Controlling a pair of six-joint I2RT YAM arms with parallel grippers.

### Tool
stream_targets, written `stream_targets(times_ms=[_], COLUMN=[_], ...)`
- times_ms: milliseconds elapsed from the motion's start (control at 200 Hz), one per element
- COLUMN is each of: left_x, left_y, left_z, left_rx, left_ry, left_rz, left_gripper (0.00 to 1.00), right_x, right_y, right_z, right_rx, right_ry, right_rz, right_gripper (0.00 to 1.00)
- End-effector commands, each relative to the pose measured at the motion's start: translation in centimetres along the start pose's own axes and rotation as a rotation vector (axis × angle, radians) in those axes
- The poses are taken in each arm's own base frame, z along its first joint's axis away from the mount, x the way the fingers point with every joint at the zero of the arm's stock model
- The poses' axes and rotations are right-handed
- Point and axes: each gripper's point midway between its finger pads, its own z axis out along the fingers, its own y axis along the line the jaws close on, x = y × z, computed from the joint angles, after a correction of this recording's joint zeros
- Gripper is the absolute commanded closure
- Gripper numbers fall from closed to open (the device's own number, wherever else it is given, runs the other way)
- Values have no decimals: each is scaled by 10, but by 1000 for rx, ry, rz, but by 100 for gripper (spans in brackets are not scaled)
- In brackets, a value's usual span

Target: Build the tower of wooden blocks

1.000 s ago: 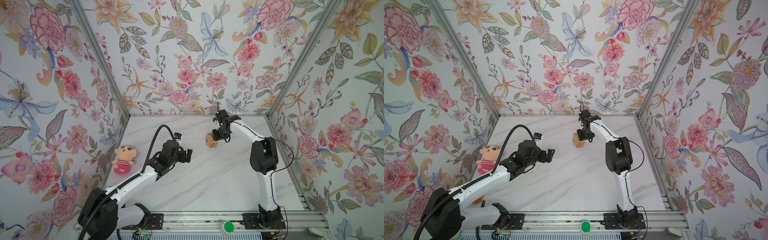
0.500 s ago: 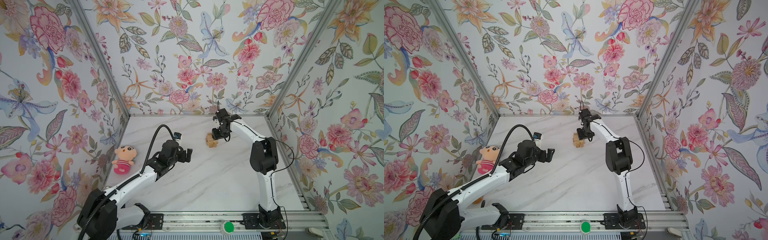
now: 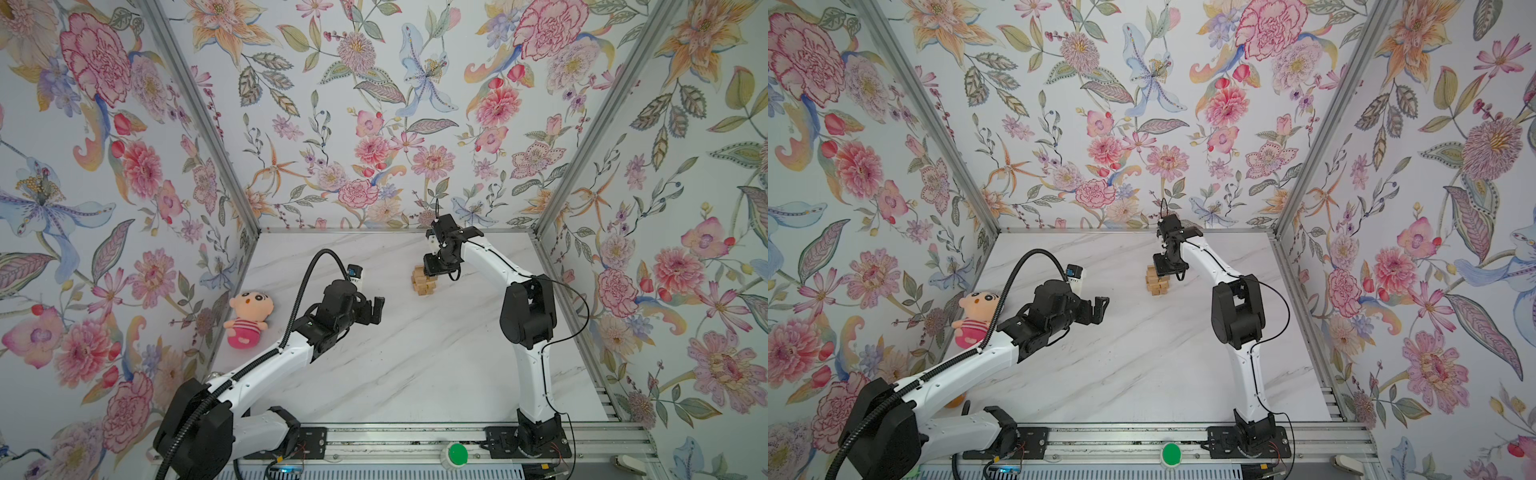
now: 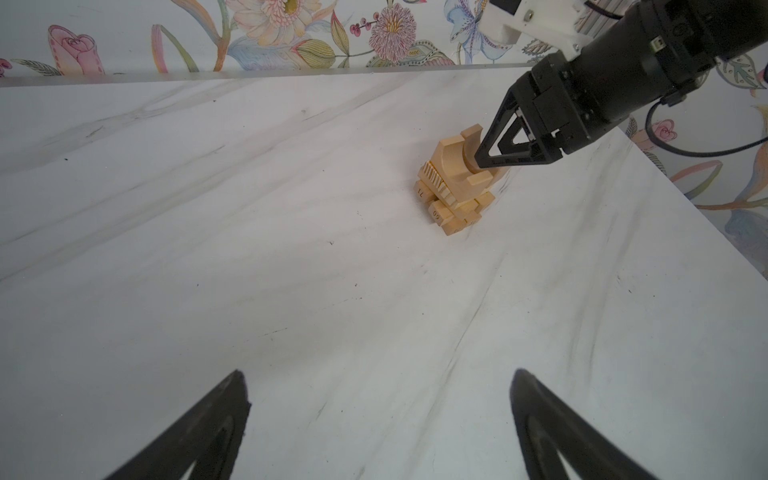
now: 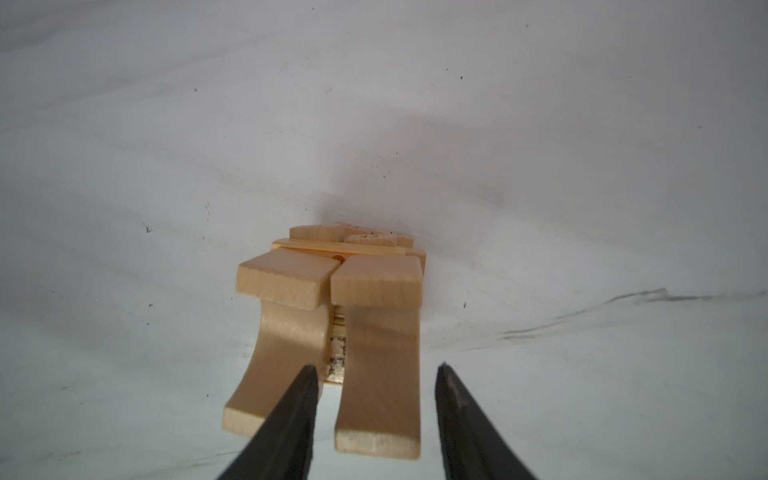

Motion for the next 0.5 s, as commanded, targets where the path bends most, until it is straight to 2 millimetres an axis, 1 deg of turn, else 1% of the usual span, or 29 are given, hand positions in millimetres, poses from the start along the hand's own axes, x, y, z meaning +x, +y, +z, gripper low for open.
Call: stream_targets(times_ms=[0, 95, 130, 235, 265, 315, 370, 490], left_x=[-11, -14, -15, -16, -15, -16, -15, -15], left_y=[5, 4, 3, 4, 4, 4, 4, 4], left_z=[-5, -6, -6, -8, -8, -9, -9, -10], left_rx=[-12, -10, -9, -11, -10, -10, -10, -10], left_ry=[-29, -35, -37, -41, -41, -44, -44, -45], left_rz=[18, 20, 21, 19, 18, 17, 16, 18], left_gripper=[1, 1, 1, 1, 1, 1, 1, 1], right_x=[-7, -10, -11, -14, -14, -14, -13, -9], right_y=[0, -1, 0, 2, 2, 3, 4, 4], right_z=[-10, -13, -15, -19, -21, -23, -23, -18], right_rx=[-9, -7, -10, -16, -16, -14, -12, 1], right_ry=[-16, -27, -31, -41, -44, -46, -40, -16], right_rz=[12, 18, 18, 30, 34, 42, 44, 51], right_gripper=[50, 45, 41, 20, 12, 4, 0, 1])
